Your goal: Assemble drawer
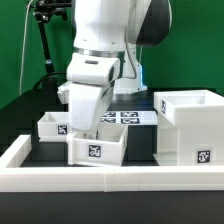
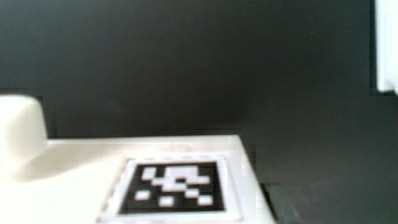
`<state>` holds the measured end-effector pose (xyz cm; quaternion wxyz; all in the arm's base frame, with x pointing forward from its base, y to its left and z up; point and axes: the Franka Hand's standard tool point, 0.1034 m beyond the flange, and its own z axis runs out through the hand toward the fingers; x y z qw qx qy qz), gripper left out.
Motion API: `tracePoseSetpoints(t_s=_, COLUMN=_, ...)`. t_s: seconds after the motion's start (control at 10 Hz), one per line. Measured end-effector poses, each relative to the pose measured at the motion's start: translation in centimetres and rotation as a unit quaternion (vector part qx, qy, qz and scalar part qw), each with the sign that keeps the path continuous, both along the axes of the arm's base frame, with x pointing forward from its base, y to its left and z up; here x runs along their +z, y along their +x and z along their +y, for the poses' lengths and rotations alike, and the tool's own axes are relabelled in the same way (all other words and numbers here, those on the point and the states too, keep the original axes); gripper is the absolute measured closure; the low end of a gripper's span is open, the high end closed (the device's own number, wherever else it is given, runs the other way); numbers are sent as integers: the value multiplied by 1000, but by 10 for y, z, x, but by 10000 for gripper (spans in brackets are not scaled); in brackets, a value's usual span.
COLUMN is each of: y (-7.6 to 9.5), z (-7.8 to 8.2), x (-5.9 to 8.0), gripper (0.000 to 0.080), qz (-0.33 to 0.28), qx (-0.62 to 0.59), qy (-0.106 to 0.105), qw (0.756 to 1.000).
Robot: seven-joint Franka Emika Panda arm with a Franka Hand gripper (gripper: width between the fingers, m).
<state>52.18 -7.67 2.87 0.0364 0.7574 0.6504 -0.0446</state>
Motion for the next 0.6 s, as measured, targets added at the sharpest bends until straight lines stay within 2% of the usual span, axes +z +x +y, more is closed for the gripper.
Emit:
tracePoseSetpoints(t_s=0.4, y=-2, z=-5, x=-1, gripper=757, qz=7, qx=56, qy=-4, qw=998)
tracePoseSetpoints(t_s=0.6, y=0, z=5, x=-1, gripper=757, qz=17, qx=75, qy=0, qw=997)
